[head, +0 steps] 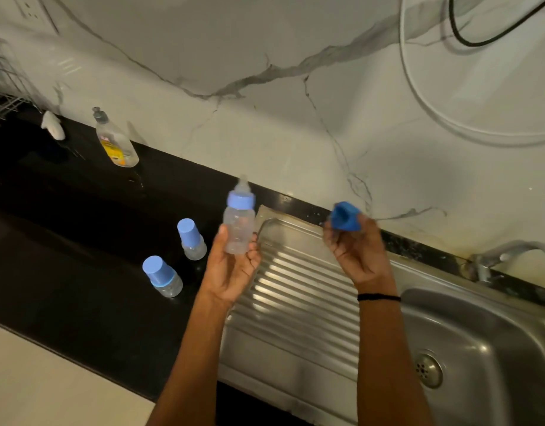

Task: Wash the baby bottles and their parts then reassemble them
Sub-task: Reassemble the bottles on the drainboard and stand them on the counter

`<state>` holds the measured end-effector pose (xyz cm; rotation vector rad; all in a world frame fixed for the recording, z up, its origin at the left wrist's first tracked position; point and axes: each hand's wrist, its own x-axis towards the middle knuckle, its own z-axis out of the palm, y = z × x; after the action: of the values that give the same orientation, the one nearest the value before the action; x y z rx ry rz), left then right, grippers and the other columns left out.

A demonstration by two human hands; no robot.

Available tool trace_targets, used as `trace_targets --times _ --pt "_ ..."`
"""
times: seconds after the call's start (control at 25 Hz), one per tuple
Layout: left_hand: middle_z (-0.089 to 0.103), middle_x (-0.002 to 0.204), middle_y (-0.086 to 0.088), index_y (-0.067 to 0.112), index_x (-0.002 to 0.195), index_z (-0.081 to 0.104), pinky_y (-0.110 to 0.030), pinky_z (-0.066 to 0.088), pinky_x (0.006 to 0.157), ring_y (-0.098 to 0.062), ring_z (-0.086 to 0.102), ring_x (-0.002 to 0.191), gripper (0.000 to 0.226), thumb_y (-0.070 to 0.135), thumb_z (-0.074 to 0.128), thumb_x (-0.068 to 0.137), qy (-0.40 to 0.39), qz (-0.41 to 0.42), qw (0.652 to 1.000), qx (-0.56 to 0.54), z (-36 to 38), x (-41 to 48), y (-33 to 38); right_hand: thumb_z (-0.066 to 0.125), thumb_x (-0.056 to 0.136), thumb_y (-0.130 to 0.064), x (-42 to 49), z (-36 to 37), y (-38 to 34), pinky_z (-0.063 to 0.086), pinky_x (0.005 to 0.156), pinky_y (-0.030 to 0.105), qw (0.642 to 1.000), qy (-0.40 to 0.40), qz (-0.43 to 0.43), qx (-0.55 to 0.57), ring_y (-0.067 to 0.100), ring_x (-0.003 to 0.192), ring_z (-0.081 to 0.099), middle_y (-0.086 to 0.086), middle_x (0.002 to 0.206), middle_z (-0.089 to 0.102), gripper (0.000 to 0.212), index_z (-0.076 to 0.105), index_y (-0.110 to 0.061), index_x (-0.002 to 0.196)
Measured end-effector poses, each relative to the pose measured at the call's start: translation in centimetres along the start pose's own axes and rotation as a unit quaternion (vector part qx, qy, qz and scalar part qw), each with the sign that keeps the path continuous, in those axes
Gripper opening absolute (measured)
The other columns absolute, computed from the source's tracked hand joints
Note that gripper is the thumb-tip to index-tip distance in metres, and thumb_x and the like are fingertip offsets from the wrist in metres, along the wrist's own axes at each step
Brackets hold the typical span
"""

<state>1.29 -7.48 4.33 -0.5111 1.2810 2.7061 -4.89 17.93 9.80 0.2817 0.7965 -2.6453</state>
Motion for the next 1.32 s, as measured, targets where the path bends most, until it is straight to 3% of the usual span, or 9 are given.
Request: trace_targets --times 0.08,0.2,0.28,0.4,0.52,0.72,0.92,1.24,1.32 --pt "0.064 0.100 -0.007 0.012 0.121 0.064 -0.026 0.051 0.070 -0.017 0.063 0.083 0.068 0.066 0.065 0.082 0.015 -0.065 0.978 0.196 -0.1 -0.3 0.7 0.068 0.087 -0.034 0.5 -0.5 0.0 0.056 0.075 0.024 0.993 0.017 0.024 -0.118 0.016 0.086 0.066 0.010 0.106 0.063 0.040 0.061 -0.007 0.115" --pt "0.069 0.098 -0.007 0.011 0.113 0.068 -0.034 0.053 0.075 -0.023 0.067 0.086 0.061 0.060 0.075 0.077 0.212 -0.042 0.864 0.455 0.3 -2.2 -1.7 0.080 0.077 -0.032 -0.4 -1.4 3.3 0.051 0.061 0.028 0.786 0.255 0.050 -0.560 0.018 0.070 0.064 0.007 0.079 0.063 0.035 0.072 -0.002 0.093" --pt "0.067 0.082 -0.007 0.007 0.111 0.071 -0.031 0.051 0.063 -0.018 0.060 0.067 0.066 0.056 0.086 0.069 0.126 -0.051 0.963 0.231 1.4 -2.4 0.1 0.080 0.077 -0.026 -0.1 -0.9 2.2 0.046 0.057 0.025 0.878 0.220 0.006 -0.426 0.014 0.061 0.057 0.008 0.078 0.061 0.027 0.071 -0.005 0.092" --pt "0.065 0.091 -0.007 0.013 0.117 0.070 -0.029 0.052 0.066 -0.017 0.058 0.070 0.063 0.053 0.085 0.072 0.059 -0.080 0.992 0.076 1.7 -2.5 2.3 0.074 0.083 -0.036 -0.2 0.0 0.6 0.042 0.058 0.019 0.985 0.066 0.022 -0.159 0.008 0.062 0.052 0.007 0.093 0.063 0.036 0.063 -0.012 0.107" --pt "0.070 0.097 -0.003 0.018 0.104 0.070 -0.038 0.057 0.081 -0.021 0.066 0.086 0.047 0.050 0.083 0.072 0.272 -0.036 0.884 0.378 2.0 -4.3 0.5 0.087 0.067 -0.045 -0.8 -0.8 2.3 0.046 0.065 0.026 0.848 0.200 0.080 -0.484 0.018 0.072 0.060 0.012 0.095 0.062 0.063 0.067 -0.004 0.110" --pt "0.061 0.080 0.000 0.016 0.108 0.066 -0.025 0.049 0.054 -0.014 0.058 0.062 0.046 0.047 0.081 0.077 0.100 -0.073 0.992 -0.019 3.8 -3.9 3.3 0.079 0.074 -0.050 -0.7 -1.0 -0.1 0.043 0.055 0.019 0.926 0.054 -0.053 -0.371 0.006 0.058 0.049 0.001 0.088 0.059 0.053 0.060 -0.015 0.108" --pt "0.064 0.089 -0.002 0.015 0.111 0.065 -0.030 0.051 0.060 -0.016 0.060 0.073 0.049 0.042 0.084 0.075 0.197 -0.045 0.960 0.192 3.8 -4.6 1.5 0.076 0.075 -0.056 -2.1 -2.8 1.9 0.050 0.063 0.025 0.854 0.117 0.045 -0.504 0.017 0.076 0.064 0.005 0.091 0.073 0.058 0.071 -0.009 0.108" --pt "0.065 0.081 -0.003 0.016 0.100 0.067 -0.025 0.048 0.062 -0.011 0.059 0.068 0.035 0.040 0.082 0.079 0.227 0.010 0.946 0.231 4.9 -4.7 2.9 0.068 0.079 -0.055 -1.7 -0.7 0.6 0.049 0.096 0.045 0.943 0.120 0.085 -0.298 0.025 0.094 0.070 0.010 0.102 0.072 0.045 0.068 -0.014 0.100" --pt "0.061 0.080 0.005 0.014 0.099 0.065 -0.018 0.042 0.057 -0.005 0.054 0.064 0.033 0.035 0.082 0.080 0.251 0.025 0.932 0.260 4.5 -4.7 3.4 0.072 0.073 -0.059 -2.7 -0.5 0.8 0.050 0.097 0.044 0.866 0.099 0.068 -0.486 0.021 0.092 0.069 0.013 0.108 0.071 0.054 0.068 -0.014 0.103"
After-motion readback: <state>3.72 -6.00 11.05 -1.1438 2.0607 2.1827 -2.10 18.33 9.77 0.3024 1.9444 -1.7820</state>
